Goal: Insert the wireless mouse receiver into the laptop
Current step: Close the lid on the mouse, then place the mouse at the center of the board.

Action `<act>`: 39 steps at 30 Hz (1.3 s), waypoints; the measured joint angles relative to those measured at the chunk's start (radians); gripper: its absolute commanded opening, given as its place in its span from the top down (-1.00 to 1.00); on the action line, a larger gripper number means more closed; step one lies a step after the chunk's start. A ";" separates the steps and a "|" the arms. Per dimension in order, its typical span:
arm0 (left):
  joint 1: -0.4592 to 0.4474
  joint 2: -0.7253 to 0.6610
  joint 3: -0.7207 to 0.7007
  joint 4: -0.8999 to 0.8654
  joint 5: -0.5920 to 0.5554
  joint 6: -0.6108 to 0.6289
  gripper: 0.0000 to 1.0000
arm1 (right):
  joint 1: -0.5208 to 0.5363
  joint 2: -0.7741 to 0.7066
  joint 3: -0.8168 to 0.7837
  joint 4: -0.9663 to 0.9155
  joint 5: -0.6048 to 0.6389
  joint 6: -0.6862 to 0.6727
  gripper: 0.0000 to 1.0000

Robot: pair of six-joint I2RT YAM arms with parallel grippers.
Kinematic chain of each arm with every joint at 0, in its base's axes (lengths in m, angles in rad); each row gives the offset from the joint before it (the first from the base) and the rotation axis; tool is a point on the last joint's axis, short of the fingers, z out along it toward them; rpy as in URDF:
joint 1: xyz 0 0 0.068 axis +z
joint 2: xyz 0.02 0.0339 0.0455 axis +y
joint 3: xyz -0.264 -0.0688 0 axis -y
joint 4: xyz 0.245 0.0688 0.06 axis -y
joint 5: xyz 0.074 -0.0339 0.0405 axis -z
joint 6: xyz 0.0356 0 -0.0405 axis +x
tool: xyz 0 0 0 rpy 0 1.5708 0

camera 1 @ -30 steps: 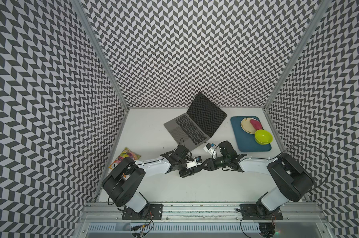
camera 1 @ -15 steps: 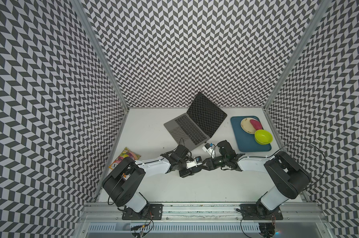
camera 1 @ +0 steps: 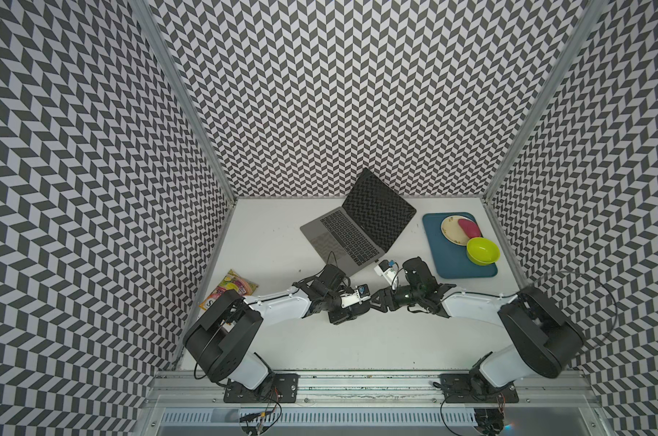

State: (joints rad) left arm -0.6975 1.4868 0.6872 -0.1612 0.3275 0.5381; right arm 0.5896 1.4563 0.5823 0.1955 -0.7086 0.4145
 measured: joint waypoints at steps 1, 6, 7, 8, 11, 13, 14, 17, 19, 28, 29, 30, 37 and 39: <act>0.017 -0.031 0.000 0.015 0.026 -0.022 0.30 | -0.008 -0.056 -0.011 0.005 0.010 -0.010 -0.68; 0.113 -0.209 -0.005 0.182 0.198 -0.187 0.29 | -0.043 -0.325 -0.047 0.097 0.050 -0.064 -0.85; 0.120 -0.236 -0.008 0.231 0.239 -0.228 0.29 | -0.043 -0.365 -0.058 0.127 0.048 -0.072 -0.88; 0.122 -0.259 -0.016 0.284 0.280 -0.272 0.28 | -0.043 -0.397 -0.070 0.158 0.045 -0.078 -0.90; 0.115 -0.307 -0.054 0.448 0.409 -0.411 0.27 | -0.043 -0.462 -0.106 0.261 0.026 -0.091 -0.91; 0.105 -0.325 -0.079 0.528 0.476 -0.488 0.26 | -0.043 -0.471 -0.111 0.312 -0.006 -0.098 -0.91; 0.097 -0.331 -0.086 0.553 0.503 -0.517 0.27 | -0.043 -0.470 -0.110 0.333 -0.021 -0.101 -0.91; 0.069 -0.337 -0.091 0.599 0.565 -0.584 0.26 | -0.039 -0.463 -0.098 0.379 -0.080 -0.106 -0.92; 0.048 -0.341 -0.091 0.624 0.597 -0.622 0.26 | -0.026 -0.450 -0.079 0.403 -0.121 -0.109 -0.91; 0.023 -0.366 -0.136 0.753 0.618 -0.732 0.26 | 0.017 -0.385 -0.016 0.437 -0.268 -0.106 -0.19; 0.023 -0.367 -0.141 0.757 0.618 -0.735 0.23 | 0.018 -0.380 -0.011 0.433 -0.277 -0.107 -0.07; 0.023 -0.370 -0.146 0.762 0.613 -0.741 0.12 | 0.018 -0.376 -0.007 0.426 -0.290 -0.108 0.00; 0.040 -0.454 -0.214 0.755 0.481 -0.722 -0.95 | 0.022 -0.359 0.078 0.192 -0.227 -0.273 0.22; 0.077 -0.506 -0.248 0.727 0.411 -0.706 -1.00 | 0.021 -0.335 0.116 0.094 -0.127 -0.365 0.24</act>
State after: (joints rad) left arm -0.6201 0.9806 0.4389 0.5663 0.7383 -0.1684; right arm 0.6106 1.1210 0.6983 0.2893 -0.8352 0.0498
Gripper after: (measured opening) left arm 0.982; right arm 0.586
